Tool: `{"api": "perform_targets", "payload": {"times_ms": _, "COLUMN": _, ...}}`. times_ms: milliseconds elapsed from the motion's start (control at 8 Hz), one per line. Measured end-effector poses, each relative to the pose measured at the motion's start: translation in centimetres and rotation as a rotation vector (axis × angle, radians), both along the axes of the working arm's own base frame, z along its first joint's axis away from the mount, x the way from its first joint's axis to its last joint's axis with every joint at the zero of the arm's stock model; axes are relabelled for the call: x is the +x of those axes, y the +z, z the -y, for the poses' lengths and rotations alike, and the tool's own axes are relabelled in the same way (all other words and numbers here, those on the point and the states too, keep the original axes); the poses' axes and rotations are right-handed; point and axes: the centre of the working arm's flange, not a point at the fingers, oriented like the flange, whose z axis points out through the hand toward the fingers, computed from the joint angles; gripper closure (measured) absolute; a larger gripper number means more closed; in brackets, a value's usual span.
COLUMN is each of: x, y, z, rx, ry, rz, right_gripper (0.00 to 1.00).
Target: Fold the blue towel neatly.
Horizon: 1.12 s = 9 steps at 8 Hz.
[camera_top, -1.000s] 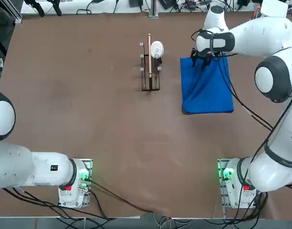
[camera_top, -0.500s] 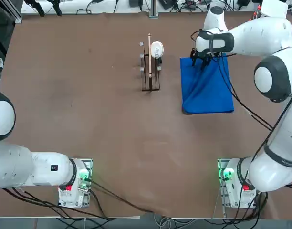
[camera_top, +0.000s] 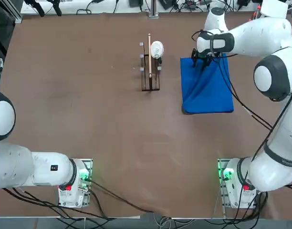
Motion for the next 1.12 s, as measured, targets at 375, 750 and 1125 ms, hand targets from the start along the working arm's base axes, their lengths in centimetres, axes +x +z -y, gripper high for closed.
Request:
{"api": "perform_targets", "payload": {"times_ms": 375, "x": -0.01, "y": -0.6, "z": 0.41, "rx": -0.002, "ry": -0.006, "rz": -0.009, "right_gripper": 0.31}}
{"api": "perform_targets", "payload": {"times_ms": 750, "x": 0.05, "y": -0.55, "z": 0.46, "rx": -0.002, "ry": -0.008, "rz": -0.008, "right_gripper": 0.37}}
{"api": "perform_targets", "payload": {"times_ms": 1125, "x": 0.06, "y": -0.38, "z": 0.68, "rx": -0.004, "ry": -0.012, "rz": -0.021, "right_gripper": 0.48}}
